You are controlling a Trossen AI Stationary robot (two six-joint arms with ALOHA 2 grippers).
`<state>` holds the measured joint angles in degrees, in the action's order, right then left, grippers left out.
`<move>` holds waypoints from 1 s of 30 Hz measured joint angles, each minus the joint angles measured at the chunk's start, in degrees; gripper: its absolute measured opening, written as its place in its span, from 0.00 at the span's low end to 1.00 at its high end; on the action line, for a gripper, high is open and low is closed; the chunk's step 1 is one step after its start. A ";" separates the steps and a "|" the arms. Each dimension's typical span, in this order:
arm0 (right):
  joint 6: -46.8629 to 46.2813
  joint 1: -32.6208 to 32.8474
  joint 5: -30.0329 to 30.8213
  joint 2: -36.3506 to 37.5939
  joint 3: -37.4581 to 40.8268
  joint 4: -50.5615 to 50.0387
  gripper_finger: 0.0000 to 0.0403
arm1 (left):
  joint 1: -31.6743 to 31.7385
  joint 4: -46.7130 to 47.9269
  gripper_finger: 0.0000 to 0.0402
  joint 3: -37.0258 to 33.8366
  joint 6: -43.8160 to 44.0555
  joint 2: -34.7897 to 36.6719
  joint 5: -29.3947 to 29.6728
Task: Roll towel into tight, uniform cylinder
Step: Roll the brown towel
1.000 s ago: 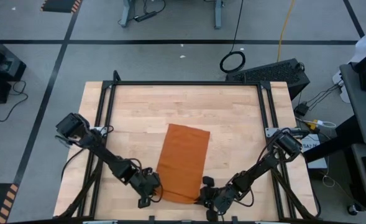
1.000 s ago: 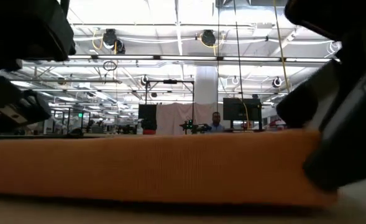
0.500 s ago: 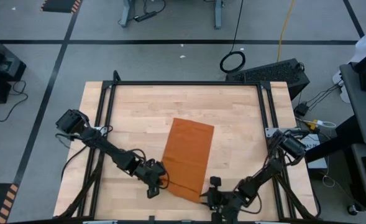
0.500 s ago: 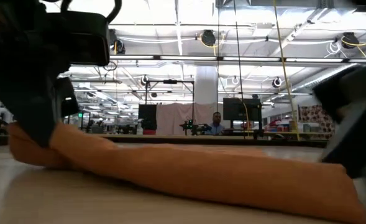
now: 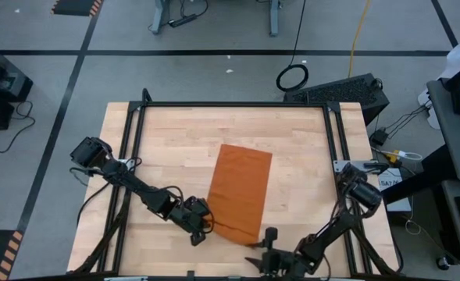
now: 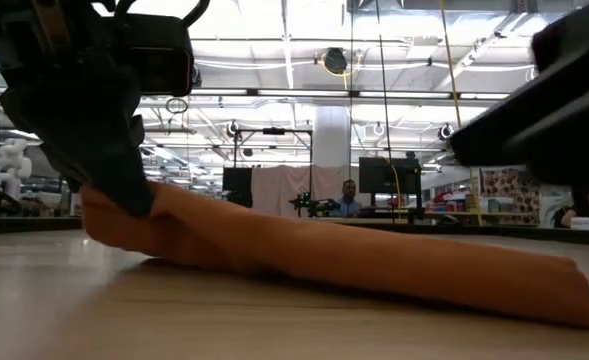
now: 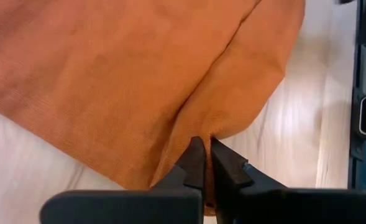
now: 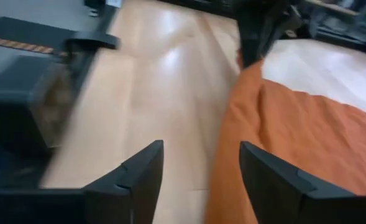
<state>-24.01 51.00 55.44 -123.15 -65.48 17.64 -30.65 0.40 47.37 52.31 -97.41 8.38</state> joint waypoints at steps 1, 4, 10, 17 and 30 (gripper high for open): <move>-0.54 -0.30 0.72 -0.65 -0.29 -0.26 0.51 | 0.00 0.00 0.02 0.00 0.32 0.00 0.06; -3.14 -0.78 0.83 -1.77 -0.52 -0.87 0.54 | 0.00 0.14 0.03 0.00 1.32 0.00 0.30; -10.79 -0.67 -0.34 -1.91 -0.59 -6.39 0.54 | 0.00 0.15 0.04 0.00 1.38 0.00 1.14; -18.12 -1.36 -1.83 -1.91 -0.63 -13.32 0.51 | 0.00 0.16 0.05 0.00 1.43 0.00 1.58; -27.99 -2.59 -7.17 -1.47 -0.74 -16.59 0.18 | -0.24 0.14 0.05 0.00 -1.73 0.00 1.65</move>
<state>-52.00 48.40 48.27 -124.62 -66.22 1.06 -30.89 0.54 47.37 50.58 -97.41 10.02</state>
